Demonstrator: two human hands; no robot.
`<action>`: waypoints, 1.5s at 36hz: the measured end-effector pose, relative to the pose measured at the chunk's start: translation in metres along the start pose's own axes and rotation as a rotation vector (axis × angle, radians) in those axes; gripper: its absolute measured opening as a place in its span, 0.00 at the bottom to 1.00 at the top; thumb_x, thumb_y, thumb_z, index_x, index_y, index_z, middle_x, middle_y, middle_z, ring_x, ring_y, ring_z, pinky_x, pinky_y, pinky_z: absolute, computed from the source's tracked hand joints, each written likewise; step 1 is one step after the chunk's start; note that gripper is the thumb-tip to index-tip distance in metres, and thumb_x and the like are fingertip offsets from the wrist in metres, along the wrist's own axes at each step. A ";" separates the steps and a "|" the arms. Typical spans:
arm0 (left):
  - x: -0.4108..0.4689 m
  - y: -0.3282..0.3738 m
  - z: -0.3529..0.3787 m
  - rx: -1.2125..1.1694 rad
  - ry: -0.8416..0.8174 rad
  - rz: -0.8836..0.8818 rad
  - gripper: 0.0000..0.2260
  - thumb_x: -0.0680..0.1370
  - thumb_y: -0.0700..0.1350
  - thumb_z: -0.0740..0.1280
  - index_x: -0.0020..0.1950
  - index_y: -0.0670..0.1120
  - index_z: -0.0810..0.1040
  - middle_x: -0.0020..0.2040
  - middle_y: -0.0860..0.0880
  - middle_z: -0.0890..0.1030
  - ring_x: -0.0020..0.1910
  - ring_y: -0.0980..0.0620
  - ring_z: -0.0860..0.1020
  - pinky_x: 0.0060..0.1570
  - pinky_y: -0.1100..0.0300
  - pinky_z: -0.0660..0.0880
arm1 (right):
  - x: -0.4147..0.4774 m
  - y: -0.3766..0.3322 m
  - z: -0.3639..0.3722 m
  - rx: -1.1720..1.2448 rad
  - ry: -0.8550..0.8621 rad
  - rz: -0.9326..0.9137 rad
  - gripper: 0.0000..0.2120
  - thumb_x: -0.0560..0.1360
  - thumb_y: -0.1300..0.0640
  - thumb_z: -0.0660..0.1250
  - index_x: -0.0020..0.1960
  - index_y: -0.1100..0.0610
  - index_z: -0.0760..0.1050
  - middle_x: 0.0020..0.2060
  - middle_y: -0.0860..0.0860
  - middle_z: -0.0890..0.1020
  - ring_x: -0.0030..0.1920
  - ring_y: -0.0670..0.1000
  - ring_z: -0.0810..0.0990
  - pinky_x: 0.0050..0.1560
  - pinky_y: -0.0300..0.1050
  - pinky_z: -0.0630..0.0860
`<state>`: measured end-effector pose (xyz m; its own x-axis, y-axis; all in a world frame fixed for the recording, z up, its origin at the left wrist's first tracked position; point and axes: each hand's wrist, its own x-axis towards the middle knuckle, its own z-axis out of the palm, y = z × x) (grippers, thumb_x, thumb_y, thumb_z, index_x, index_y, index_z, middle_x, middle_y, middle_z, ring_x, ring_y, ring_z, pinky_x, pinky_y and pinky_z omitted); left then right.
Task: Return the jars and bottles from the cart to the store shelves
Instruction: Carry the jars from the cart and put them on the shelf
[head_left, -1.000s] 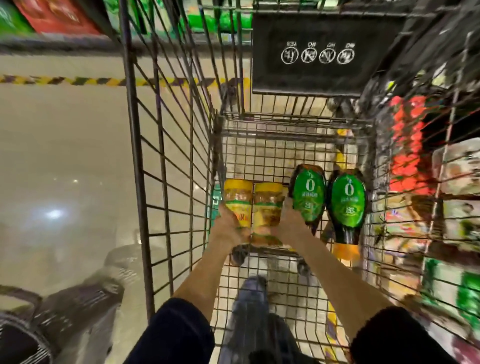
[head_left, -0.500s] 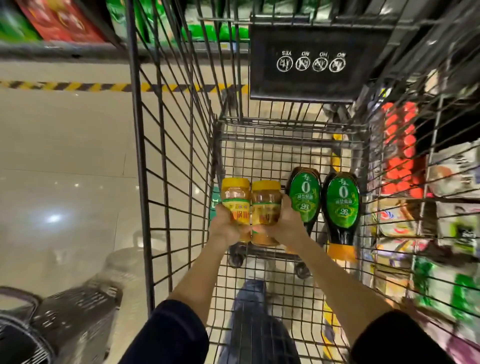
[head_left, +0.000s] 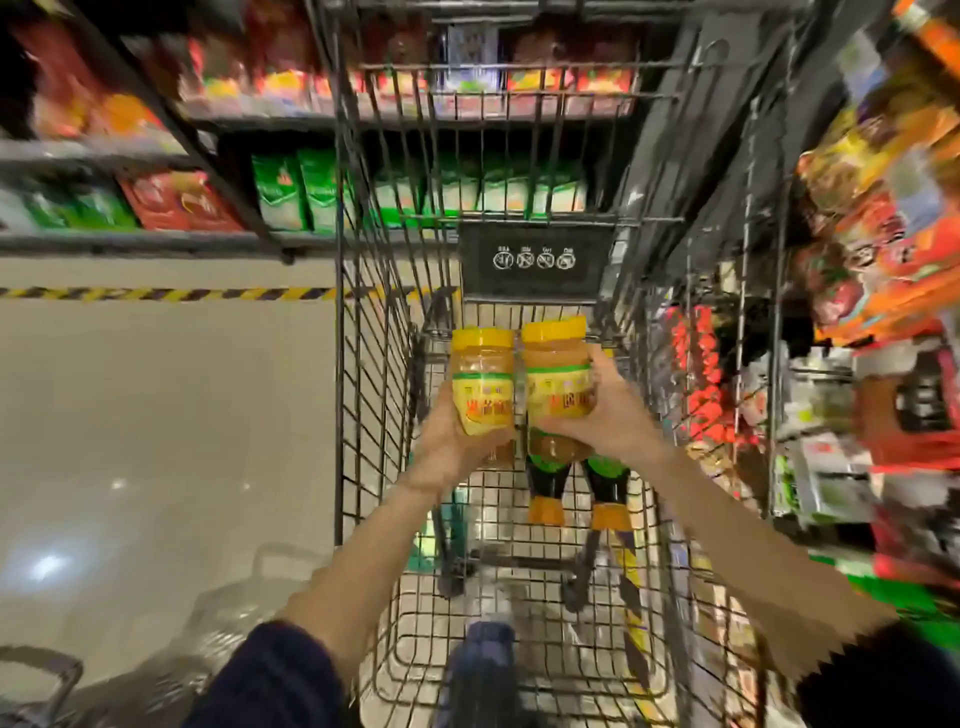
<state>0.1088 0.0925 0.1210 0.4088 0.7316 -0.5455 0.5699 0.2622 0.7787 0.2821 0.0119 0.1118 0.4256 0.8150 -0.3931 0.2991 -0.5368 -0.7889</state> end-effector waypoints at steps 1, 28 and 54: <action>-0.008 0.011 -0.003 -0.037 -0.029 0.024 0.26 0.69 0.33 0.73 0.62 0.41 0.66 0.50 0.49 0.78 0.44 0.65 0.79 0.41 0.72 0.76 | -0.008 -0.006 -0.010 0.040 0.024 -0.014 0.44 0.55 0.49 0.80 0.66 0.45 0.62 0.47 0.40 0.79 0.52 0.47 0.80 0.56 0.48 0.77; -0.319 0.244 -0.037 -0.018 -0.255 1.082 0.34 0.67 0.33 0.75 0.68 0.47 0.65 0.51 0.55 0.79 0.44 0.68 0.80 0.43 0.73 0.75 | -0.397 -0.188 -0.206 0.050 0.795 -0.513 0.44 0.55 0.57 0.81 0.64 0.46 0.62 0.52 0.45 0.78 0.49 0.44 0.80 0.52 0.41 0.78; -0.668 0.154 0.111 -0.009 -1.481 1.280 0.39 0.65 0.39 0.76 0.71 0.47 0.61 0.54 0.52 0.80 0.49 0.63 0.80 0.55 0.59 0.78 | -0.888 -0.157 -0.003 -0.120 1.843 0.049 0.42 0.58 0.58 0.80 0.66 0.49 0.61 0.50 0.37 0.74 0.50 0.34 0.75 0.48 0.23 0.74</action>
<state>0.0022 -0.4261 0.5709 0.6904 -0.5543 0.4648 -0.4996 0.0992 0.8605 -0.1402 -0.6282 0.5861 0.6902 -0.3976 0.6046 0.2758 -0.6280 -0.7277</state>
